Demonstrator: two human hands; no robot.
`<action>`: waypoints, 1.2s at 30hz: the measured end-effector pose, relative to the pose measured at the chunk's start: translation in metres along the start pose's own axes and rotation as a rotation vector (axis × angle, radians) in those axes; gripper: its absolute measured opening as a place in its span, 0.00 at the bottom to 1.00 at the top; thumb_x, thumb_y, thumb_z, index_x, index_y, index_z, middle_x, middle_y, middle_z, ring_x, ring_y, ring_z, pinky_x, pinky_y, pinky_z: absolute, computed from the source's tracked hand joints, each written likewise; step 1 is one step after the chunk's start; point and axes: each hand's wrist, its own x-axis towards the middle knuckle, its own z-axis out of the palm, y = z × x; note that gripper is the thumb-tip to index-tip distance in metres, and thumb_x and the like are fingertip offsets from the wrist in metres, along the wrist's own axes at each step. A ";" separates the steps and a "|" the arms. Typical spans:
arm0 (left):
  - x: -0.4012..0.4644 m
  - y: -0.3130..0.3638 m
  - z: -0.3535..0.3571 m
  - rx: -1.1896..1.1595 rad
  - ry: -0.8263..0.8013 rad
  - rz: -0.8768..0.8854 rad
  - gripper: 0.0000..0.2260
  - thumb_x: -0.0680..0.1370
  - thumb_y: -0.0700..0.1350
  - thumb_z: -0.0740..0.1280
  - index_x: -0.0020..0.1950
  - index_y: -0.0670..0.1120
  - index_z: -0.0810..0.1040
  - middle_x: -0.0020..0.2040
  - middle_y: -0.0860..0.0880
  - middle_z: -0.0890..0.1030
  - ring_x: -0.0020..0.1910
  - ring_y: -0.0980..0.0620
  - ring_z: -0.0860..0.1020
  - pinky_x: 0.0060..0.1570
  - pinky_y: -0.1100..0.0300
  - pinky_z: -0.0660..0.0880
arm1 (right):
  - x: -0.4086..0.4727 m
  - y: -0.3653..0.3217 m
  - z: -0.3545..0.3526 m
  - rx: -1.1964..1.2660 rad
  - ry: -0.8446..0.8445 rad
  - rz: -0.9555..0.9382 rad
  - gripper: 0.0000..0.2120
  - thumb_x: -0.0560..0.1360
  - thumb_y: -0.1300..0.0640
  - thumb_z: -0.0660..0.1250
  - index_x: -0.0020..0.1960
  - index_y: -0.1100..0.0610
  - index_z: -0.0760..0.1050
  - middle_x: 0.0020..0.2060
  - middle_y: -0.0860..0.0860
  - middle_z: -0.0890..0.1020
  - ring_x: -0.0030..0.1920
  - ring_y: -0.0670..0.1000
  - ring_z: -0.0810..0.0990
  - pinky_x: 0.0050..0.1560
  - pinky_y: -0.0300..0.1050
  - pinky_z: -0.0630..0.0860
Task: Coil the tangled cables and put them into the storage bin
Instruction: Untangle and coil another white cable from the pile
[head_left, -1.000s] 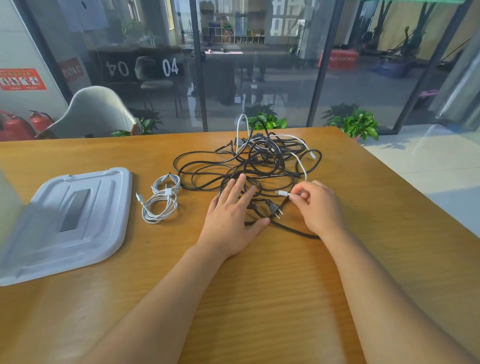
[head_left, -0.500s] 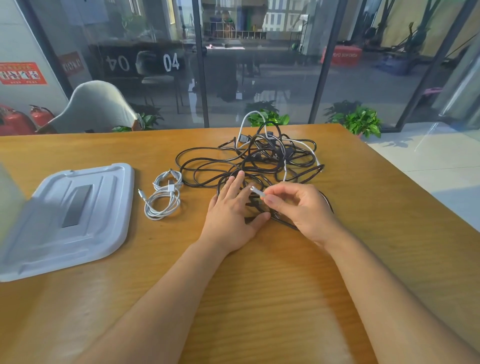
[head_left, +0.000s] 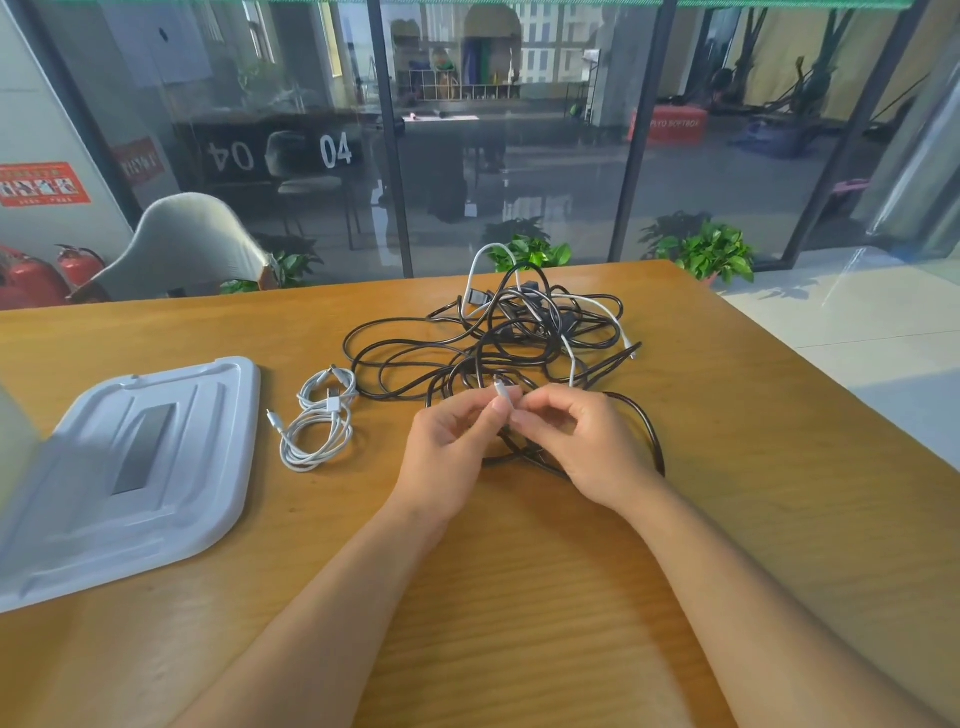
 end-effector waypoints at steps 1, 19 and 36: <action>0.000 0.001 0.000 -0.039 0.009 -0.013 0.09 0.85 0.47 0.66 0.59 0.49 0.86 0.57 0.52 0.87 0.60 0.54 0.83 0.59 0.64 0.76 | 0.001 0.000 0.000 -0.067 -0.004 -0.020 0.03 0.80 0.51 0.73 0.50 0.50 0.85 0.45 0.45 0.86 0.46 0.44 0.82 0.45 0.31 0.74; 0.001 0.004 0.005 0.270 0.104 0.063 0.13 0.88 0.49 0.58 0.51 0.49 0.81 0.34 0.58 0.76 0.31 0.59 0.69 0.34 0.63 0.66 | 0.014 0.020 -0.008 -0.569 0.155 -0.192 0.17 0.76 0.33 0.65 0.46 0.45 0.83 0.40 0.40 0.77 0.47 0.44 0.72 0.58 0.49 0.66; 0.003 0.003 -0.001 0.316 0.148 0.039 0.16 0.87 0.51 0.58 0.45 0.49 0.78 0.34 0.54 0.75 0.36 0.49 0.73 0.39 0.48 0.74 | 0.012 0.025 -0.013 -0.443 0.067 -0.094 0.17 0.78 0.31 0.60 0.49 0.41 0.80 0.46 0.36 0.81 0.53 0.42 0.75 0.60 0.50 0.70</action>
